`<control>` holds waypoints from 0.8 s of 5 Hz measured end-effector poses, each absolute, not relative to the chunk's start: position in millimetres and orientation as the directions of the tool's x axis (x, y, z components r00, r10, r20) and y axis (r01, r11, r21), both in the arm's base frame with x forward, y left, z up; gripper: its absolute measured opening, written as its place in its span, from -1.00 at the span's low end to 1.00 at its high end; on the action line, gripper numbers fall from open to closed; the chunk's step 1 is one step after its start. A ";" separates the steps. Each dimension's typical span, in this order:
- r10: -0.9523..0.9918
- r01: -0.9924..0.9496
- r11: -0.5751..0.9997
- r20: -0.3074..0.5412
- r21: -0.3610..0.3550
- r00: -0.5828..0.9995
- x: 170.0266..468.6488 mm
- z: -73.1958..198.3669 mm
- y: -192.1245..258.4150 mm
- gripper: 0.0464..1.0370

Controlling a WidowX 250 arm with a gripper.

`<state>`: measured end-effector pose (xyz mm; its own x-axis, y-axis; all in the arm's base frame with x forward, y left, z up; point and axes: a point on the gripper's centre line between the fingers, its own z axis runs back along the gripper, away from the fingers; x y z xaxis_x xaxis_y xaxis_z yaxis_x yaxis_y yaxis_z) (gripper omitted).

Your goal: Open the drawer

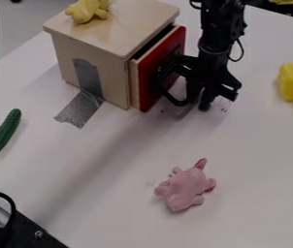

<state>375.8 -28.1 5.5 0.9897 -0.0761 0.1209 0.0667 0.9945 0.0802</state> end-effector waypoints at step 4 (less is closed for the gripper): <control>-0.126 0.127 0.992 0.122 -0.001 0.985 368.9 14.5 -93.6 -0.83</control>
<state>368.9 -93.6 14.5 0.9845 -0.1260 0.1219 0.1270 0.9919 -0.0005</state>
